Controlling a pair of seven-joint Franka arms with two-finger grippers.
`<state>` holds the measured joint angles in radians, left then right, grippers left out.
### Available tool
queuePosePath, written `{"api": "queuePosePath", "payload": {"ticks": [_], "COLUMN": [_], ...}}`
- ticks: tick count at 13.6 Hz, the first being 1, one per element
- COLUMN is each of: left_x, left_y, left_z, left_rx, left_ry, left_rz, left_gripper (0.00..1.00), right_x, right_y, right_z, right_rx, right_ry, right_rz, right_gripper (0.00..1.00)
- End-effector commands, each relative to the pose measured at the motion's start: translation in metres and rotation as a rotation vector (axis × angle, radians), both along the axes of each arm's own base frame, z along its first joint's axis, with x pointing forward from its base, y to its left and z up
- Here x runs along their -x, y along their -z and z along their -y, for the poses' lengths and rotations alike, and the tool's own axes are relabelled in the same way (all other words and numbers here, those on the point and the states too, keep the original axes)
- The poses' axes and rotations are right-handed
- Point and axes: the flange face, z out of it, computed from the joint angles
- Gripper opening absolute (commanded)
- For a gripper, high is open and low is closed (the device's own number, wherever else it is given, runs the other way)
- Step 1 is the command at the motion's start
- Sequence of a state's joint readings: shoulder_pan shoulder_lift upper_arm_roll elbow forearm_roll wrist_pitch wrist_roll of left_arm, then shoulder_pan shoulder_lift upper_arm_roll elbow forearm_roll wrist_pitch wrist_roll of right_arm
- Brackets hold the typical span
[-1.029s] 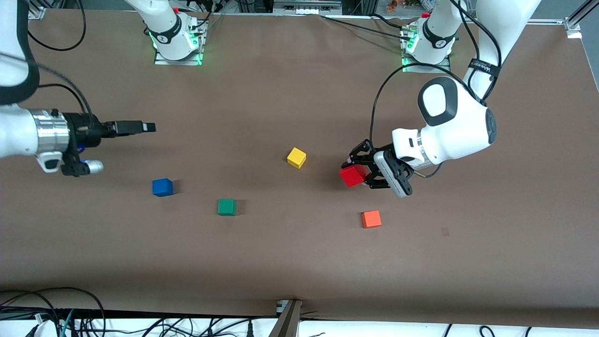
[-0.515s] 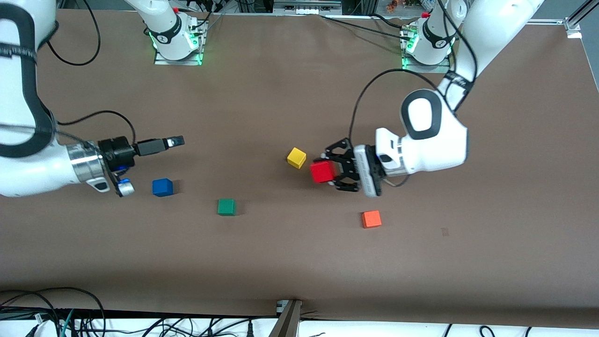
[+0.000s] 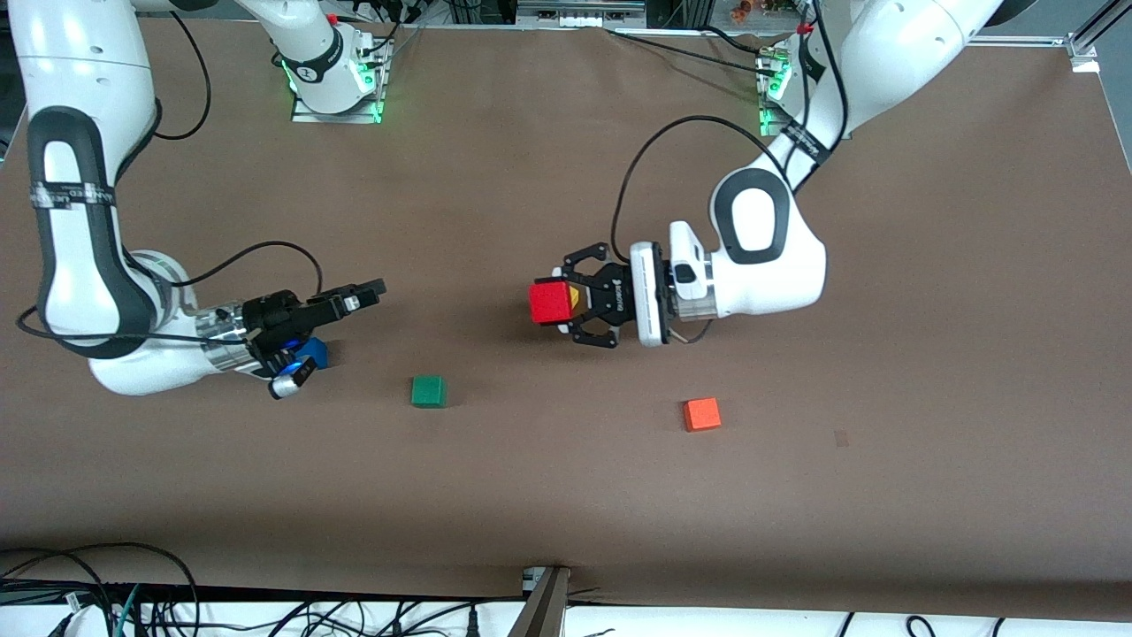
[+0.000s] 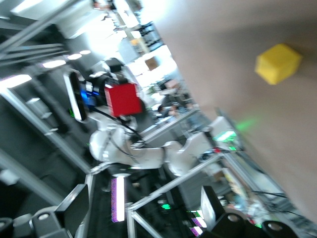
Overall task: Pass red block to right arm, stack on blue
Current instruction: 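Lift the red cube with the left gripper while the right gripper approaches, then close the right gripper on the red cube held by the left gripper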
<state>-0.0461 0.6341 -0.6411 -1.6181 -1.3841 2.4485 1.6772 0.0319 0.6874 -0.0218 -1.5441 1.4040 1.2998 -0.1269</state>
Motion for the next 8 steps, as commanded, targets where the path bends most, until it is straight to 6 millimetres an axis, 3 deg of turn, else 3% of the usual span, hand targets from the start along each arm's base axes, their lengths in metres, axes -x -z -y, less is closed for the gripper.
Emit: {"api": "queuePosePath", "payload": {"ticks": [1,2,8], "left_x": [0.001,0.002,-0.006], "left_y": [0.008,0.011,0.002], "left_z": [0.028,0.038,0.042], "left_rx": [0.006,0.01,0.047], "left_ry": [-0.039,-0.038,-0.071], "left_rz": [0.023,0.024,0.015], "left_gripper": [0.02,0.02,0.02], "right_x": [0.012,0.013,0.014], "right_y": [0.011,0.011,0.029], "right_z": [-0.023,-0.027,-0.067], "right_rx": [-0.089,-0.098,-0.084], "right_ry": [0.04,0.042,0.104], "right_rz": [-0.017,-0.017,0.055], "right_gripper": [1.0,1.0,1.0]}}
